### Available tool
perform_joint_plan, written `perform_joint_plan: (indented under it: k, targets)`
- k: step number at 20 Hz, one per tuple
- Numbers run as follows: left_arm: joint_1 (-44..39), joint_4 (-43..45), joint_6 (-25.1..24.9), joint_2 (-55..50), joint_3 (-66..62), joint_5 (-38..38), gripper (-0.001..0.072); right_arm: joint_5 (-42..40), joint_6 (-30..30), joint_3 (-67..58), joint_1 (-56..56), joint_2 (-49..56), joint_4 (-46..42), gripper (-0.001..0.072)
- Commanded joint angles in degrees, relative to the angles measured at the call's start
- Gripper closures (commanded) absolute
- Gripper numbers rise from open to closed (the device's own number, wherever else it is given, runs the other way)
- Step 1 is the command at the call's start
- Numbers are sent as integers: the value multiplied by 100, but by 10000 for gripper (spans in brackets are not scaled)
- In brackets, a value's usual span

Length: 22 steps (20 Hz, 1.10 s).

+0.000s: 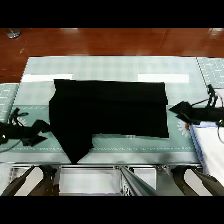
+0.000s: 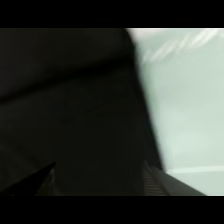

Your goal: Fold the shirts.

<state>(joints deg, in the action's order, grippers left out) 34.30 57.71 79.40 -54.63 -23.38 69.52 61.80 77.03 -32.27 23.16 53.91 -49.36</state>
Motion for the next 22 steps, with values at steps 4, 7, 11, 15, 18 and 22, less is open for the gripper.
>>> perform_joint_plan:
  k: [4, 7, 11, 15, 18, 22]
  targets:
    - [-313, -1187, -741, 328, 988, -407, 8, -173, -122, 649, 24, -385, 442, 89]
    - [-772, -1187, -855, 326, 1019, -479, 27, -284, 203, 566, 184, -385, -98, 89]
    - [-885, -1320, -977, 332, 717, -376, 684, 229, 1038, 616, 225, -382, -1425, 89]
    - [-885, -1320, -977, 350, 26, -142, 684, 382, 1156, 680, -509, -11, -1320, 89]
    - [-887, -1320, -977, 350, -225, -48, 683, 44, 1154, 669, -986, 533, -951, 89]
    - [-896, -1320, -977, 350, -234, -57, 683, -219, 833, 442, -1147, 1064, -240, 210]
